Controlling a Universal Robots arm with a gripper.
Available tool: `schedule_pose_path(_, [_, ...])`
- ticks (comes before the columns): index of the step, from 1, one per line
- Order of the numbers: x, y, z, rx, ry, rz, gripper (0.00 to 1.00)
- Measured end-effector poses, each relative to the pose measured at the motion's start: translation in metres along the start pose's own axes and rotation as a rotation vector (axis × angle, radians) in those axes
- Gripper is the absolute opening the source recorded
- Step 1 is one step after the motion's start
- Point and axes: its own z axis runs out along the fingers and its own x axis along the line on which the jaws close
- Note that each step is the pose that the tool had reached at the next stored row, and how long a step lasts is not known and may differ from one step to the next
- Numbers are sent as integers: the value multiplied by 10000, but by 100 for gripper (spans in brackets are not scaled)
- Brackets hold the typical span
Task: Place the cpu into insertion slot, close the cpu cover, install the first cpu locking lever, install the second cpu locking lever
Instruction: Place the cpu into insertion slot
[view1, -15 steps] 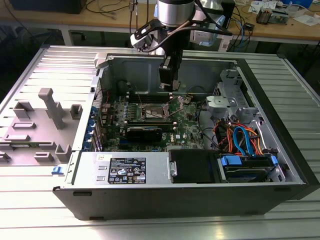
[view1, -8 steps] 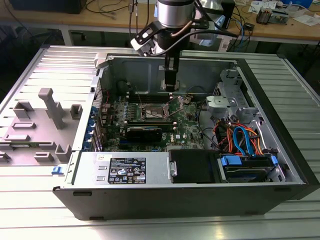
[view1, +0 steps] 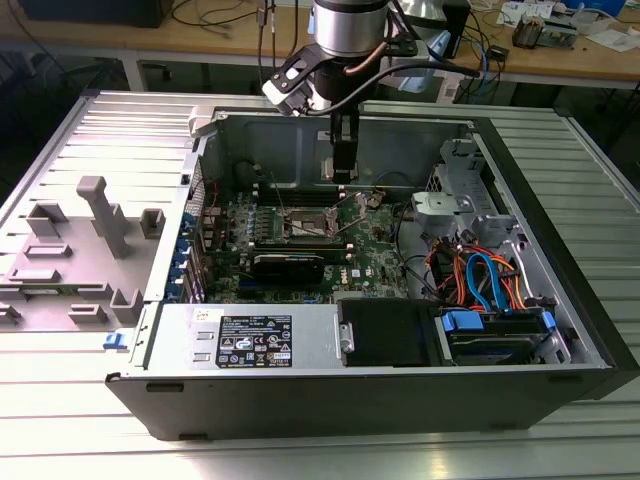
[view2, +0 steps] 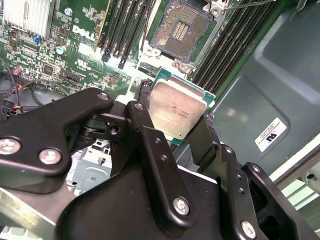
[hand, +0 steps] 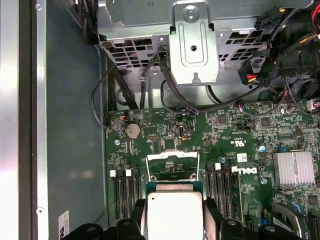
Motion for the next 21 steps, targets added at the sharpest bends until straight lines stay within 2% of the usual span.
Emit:
schedule_pose_path(8, [0, 0, 0, 0, 0, -3, 55])
schedule_pose_path(12, [-5, -52, 14, 2, 6, -101, 55])
schedule_pose_path(18, [-11, -134, 68, 10, 36, -536, 55])
schedule_pose_path(21, [-13, -145, 72, 12, 41, -606, 55])
